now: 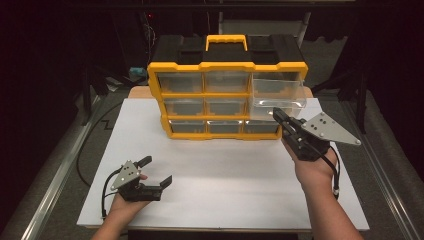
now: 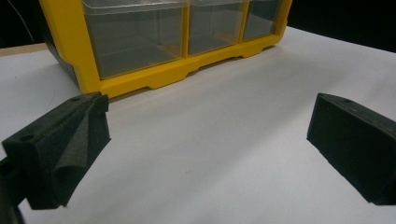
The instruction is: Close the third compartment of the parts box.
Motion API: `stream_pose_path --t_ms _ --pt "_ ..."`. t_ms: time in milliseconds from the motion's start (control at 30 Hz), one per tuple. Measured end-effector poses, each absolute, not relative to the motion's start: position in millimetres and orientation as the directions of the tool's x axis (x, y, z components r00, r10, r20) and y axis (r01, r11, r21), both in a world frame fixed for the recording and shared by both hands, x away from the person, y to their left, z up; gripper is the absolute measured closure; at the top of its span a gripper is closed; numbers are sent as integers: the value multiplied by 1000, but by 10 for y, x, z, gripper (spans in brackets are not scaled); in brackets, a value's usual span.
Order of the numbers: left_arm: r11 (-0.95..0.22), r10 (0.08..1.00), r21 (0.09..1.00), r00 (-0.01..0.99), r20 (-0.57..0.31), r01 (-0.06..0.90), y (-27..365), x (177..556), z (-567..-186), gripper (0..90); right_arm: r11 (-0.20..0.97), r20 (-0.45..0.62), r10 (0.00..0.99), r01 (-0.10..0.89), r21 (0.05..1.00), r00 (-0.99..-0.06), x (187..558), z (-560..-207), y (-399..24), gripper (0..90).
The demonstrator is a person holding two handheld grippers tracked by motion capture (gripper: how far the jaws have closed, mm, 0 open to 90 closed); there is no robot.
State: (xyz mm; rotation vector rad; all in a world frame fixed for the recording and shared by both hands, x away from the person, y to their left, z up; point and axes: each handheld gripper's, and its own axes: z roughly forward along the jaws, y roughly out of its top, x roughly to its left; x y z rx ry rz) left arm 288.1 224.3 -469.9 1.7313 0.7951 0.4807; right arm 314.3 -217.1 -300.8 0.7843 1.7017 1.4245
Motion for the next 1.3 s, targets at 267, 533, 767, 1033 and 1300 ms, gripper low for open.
stream_pose_path --t_ms 267,533,767,1033,1300 --pt "-157 719 951 691 -75 267 2242 2879 -4698 4 194 -175 846 -16 981 -503 3176 -2972 -2185 900" --pt "-158 719 951 691 -74 266 2242 2880 -4698 5 199 -180 845 -17 980 -503 3210 -2946 -2176 900" --pt "-159 719 951 691 -74 267 2242 2880 -4698 5 207 -190 844 -23 978 -501 3242 -2924 -2163 900" --pt "-159 719 950 691 -74 268 2249 2880 -4695 5 211 -190 852 -14 977 -488 3317 -2906 -2167 900" --pt "-159 718 951 692 -74 267 2255 2877 -4692 4 208 -184 862 -2 978 -472 3423 -2908 -2188 900"
